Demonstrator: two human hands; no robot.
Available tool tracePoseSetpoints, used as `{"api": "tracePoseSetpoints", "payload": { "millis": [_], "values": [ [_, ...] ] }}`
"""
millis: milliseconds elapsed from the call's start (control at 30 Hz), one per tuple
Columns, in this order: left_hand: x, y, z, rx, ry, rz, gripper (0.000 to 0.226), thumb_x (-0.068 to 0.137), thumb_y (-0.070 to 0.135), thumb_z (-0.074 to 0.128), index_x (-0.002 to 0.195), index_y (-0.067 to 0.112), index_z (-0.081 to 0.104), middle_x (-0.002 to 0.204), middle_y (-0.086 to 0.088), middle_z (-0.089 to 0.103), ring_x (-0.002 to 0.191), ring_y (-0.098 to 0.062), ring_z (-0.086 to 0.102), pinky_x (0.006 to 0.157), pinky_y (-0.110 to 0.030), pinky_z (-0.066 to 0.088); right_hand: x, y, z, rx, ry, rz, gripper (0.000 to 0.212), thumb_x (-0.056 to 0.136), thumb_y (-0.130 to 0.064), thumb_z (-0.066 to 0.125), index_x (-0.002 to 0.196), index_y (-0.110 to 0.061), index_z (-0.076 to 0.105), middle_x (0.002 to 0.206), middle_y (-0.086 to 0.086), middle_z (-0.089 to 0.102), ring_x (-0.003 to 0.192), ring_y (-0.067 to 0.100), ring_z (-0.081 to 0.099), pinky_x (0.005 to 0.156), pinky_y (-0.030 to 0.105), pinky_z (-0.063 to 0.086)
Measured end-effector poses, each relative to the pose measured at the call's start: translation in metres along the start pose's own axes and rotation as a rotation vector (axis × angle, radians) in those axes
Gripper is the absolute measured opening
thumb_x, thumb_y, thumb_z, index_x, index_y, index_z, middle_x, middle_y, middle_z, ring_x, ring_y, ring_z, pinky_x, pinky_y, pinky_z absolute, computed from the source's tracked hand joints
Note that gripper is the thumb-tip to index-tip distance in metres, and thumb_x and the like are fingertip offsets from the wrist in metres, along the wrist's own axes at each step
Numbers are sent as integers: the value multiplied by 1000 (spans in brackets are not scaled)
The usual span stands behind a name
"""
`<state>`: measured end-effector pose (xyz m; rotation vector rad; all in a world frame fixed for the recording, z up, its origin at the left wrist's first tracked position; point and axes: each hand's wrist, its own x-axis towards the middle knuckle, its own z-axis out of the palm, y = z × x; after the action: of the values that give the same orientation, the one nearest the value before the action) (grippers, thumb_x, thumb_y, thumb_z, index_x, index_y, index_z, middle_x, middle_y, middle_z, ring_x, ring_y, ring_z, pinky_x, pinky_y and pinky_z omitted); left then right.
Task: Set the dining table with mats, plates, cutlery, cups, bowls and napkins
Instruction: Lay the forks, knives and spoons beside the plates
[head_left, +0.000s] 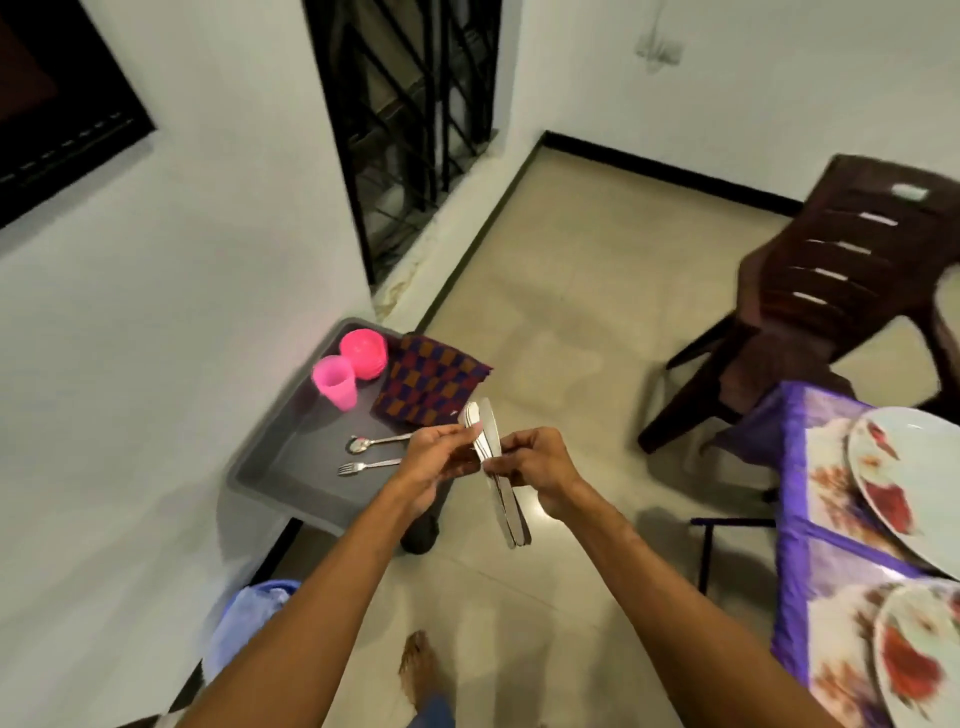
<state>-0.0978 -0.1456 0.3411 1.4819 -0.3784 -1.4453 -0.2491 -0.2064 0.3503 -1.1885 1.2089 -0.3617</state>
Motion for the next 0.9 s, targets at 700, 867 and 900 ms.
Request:
{"api": "tracePoseSetpoints", "payload": {
  "millis": [700,867,900],
  "values": [
    [-76,-87,396,383,-477,-25,10,84,-1,73,78,5,68,69,-7,72,54,-14,68,54,-26,58,-222,109,-329,300,601,-4,21,75,5,81,89,15,70,77,21,70,59,19,67,50,24,53],
    [-77,-99,459,408,-576,-22,6,86,-1,70,81,2,70,69,-8,73,53,-15,69,52,-25,57,-239,120,-382,342,715,20,15,77,5,79,88,12,72,66,8,71,54,15,66,48,24,51],
    [-77,-102,469,414,-590,-26,5,87,-1,70,83,2,70,70,-8,74,55,-17,70,52,-24,56,-242,123,-391,358,743,25,12,77,5,80,87,9,74,68,10,72,56,18,67,50,26,53]
  ]
}}
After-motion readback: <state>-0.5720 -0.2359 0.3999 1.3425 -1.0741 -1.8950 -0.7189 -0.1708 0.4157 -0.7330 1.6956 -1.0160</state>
